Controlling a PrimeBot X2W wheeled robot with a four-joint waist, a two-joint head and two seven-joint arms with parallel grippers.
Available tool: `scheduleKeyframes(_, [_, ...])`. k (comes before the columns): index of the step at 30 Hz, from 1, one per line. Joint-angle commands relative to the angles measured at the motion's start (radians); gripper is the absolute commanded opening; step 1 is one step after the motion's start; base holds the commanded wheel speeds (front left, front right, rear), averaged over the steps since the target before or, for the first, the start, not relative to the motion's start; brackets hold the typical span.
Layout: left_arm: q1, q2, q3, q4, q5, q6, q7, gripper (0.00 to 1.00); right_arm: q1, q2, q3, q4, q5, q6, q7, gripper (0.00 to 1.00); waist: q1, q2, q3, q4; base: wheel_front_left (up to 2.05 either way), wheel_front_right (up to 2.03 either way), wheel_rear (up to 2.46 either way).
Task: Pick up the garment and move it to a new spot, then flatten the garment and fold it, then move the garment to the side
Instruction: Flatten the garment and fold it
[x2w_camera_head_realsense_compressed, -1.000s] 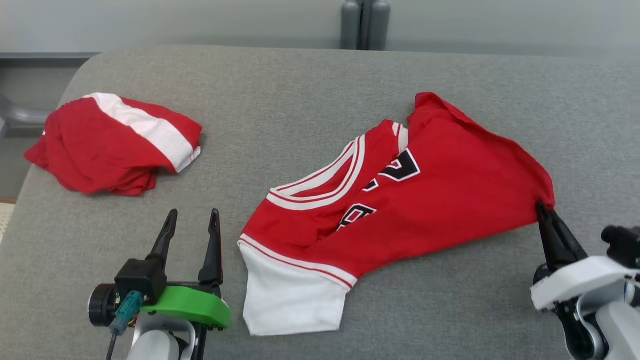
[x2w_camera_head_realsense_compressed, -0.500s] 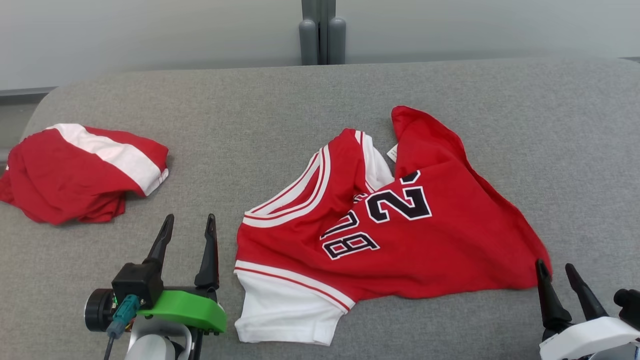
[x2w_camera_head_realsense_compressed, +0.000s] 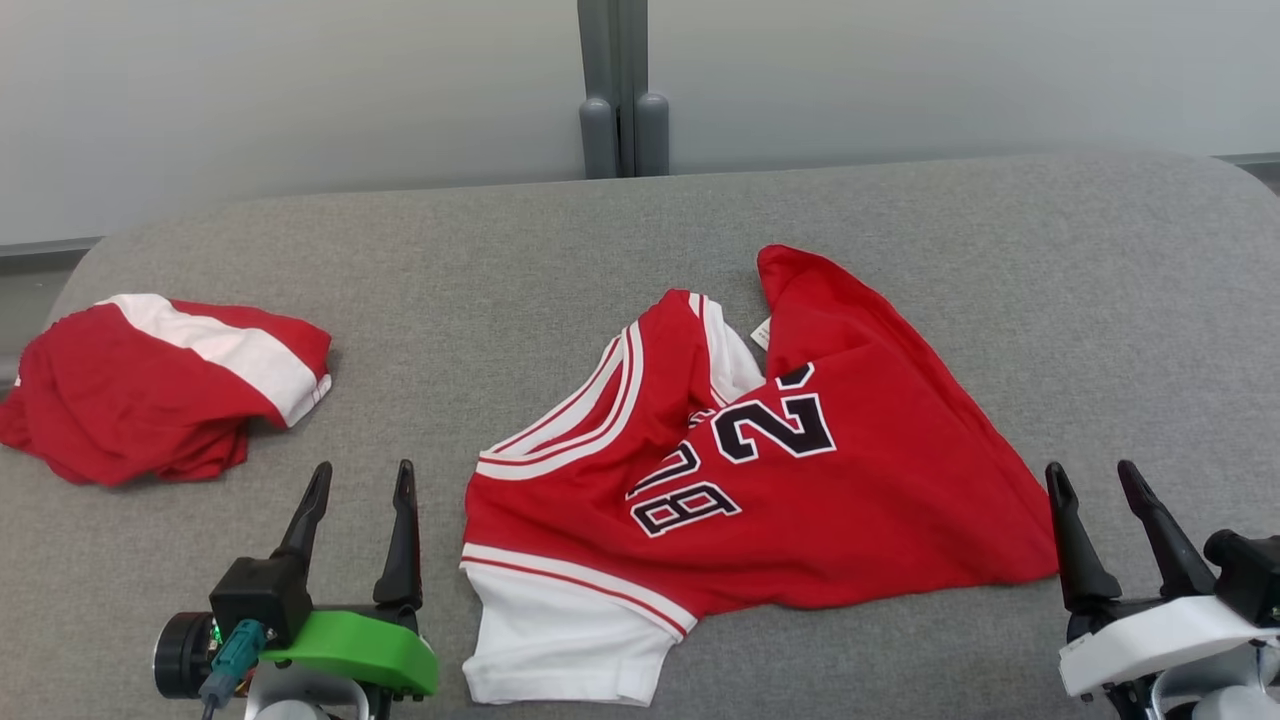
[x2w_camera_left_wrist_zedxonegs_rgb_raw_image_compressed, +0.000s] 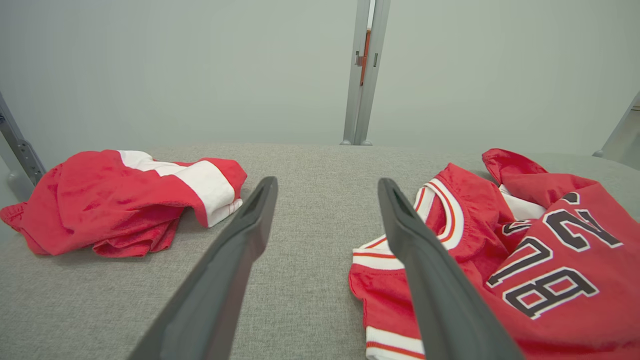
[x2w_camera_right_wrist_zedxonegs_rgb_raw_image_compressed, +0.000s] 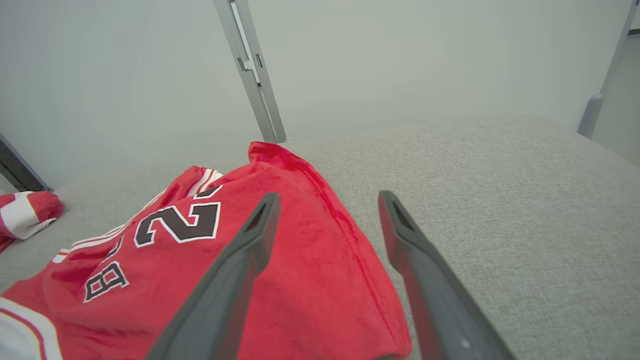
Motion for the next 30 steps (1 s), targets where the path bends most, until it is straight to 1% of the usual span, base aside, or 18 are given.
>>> scheduleKeyframes(1, [0.014, 0.002, 0.005, -0.006, 0.004, -0.003, -0.001, 1.00, -0.012, 0.006, 0.003, -0.016, -0.010, 0.000, -0.006, 1.00, 0.0000, -0.0001, -0.005, -0.003, 0.00, 0.00, 0.00])
scheduleKeyframes(6, [0.025, 0.002, 0.021, -0.014, 0.013, -0.002, -0.001, 1.00, -0.011, 0.006, 0.020, -0.058, -0.040, 0.000, -0.008, 1.00, 0.0000, -0.0001, -0.012, -0.005, 0.00, 0.00, 0.00])
scheduleKeyframes(10, [0.037, 0.002, 0.033, -0.020, 0.015, 0.000, -0.001, 1.00, 0.008, 0.018, 0.018, -0.088, -0.057, 0.000, -0.009, 1.00, 0.0000, -0.0001, -0.017, -0.006, 0.00, 0.00, 0.00])
scheduleKeyframes(18, [0.042, 0.002, 0.044, -0.028, 0.023, 0.000, -0.001, 1.00, 0.052, 0.071, -0.009, -0.161, -0.089, 0.000, -0.009, 1.00, 0.0000, -0.0001, -0.017, -0.001, 0.00, 0.00, 0.00])
scheduleKeyframes(24, [0.056, 0.007, 0.050, -0.027, 0.038, -0.005, -0.001, 1.00, 0.075, 0.096, -0.023, -0.178, -0.107, 0.000, -0.009, 1.00, 0.0000, -0.0001, -0.027, -0.007, 0.00, 0.00, 0.00])
scheduleKeyframes(30, [0.066, 0.009, 0.050, -0.032, 0.044, -0.009, -0.001, 1.00, 0.082, 0.105, -0.031, -0.182, -0.120, 0.000, -0.009, 1.00, 0.0000, -0.0001, -0.038, -0.007, 0.00, 0.00, 0.00])
